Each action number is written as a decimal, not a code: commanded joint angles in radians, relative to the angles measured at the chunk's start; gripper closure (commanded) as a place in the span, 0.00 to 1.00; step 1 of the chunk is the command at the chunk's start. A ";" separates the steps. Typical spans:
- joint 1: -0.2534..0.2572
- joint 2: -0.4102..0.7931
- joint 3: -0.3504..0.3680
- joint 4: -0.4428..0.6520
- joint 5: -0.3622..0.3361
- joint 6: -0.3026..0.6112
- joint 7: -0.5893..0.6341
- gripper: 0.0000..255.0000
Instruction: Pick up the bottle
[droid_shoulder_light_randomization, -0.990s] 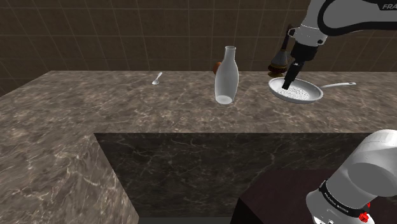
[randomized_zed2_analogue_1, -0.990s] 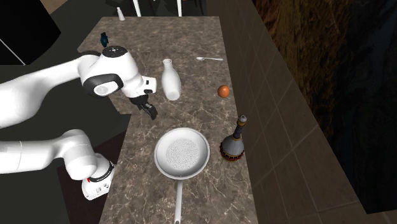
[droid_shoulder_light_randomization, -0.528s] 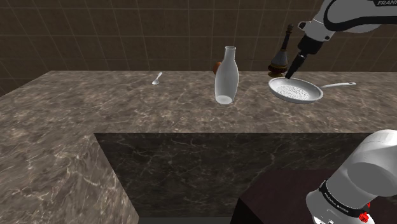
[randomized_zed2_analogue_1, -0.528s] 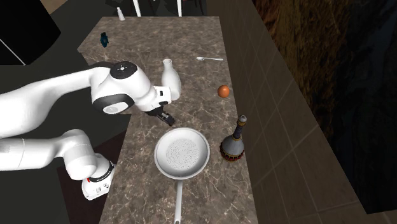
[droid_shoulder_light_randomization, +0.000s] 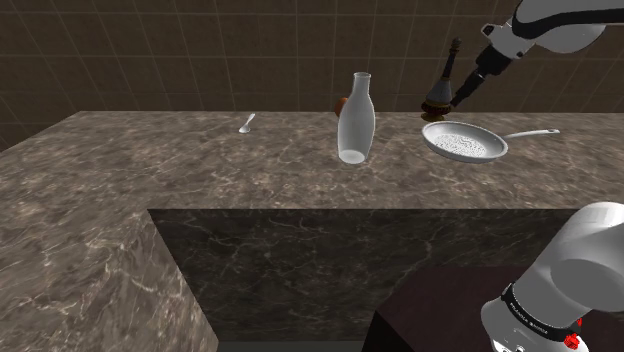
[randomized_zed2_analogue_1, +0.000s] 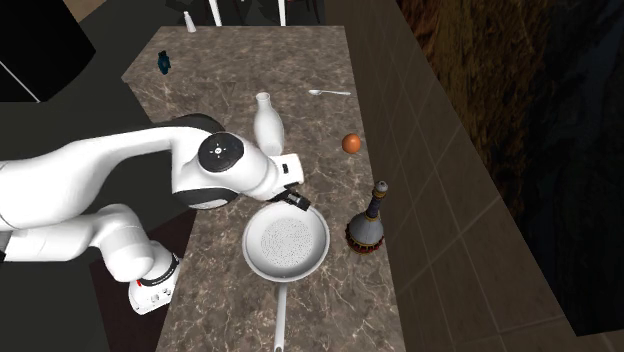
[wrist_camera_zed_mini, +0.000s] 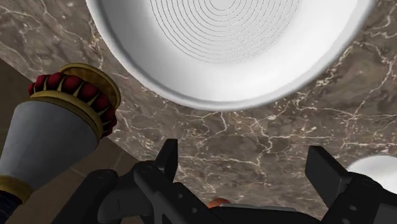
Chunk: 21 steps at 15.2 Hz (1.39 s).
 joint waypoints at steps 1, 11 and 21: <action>0.036 0.048 -0.069 0.049 0.052 0.031 -0.079 0.00; 0.312 0.427 -0.580 0.404 0.582 -0.038 -0.583 0.00; 0.050 0.845 -0.607 0.613 1.105 -0.307 -0.874 0.00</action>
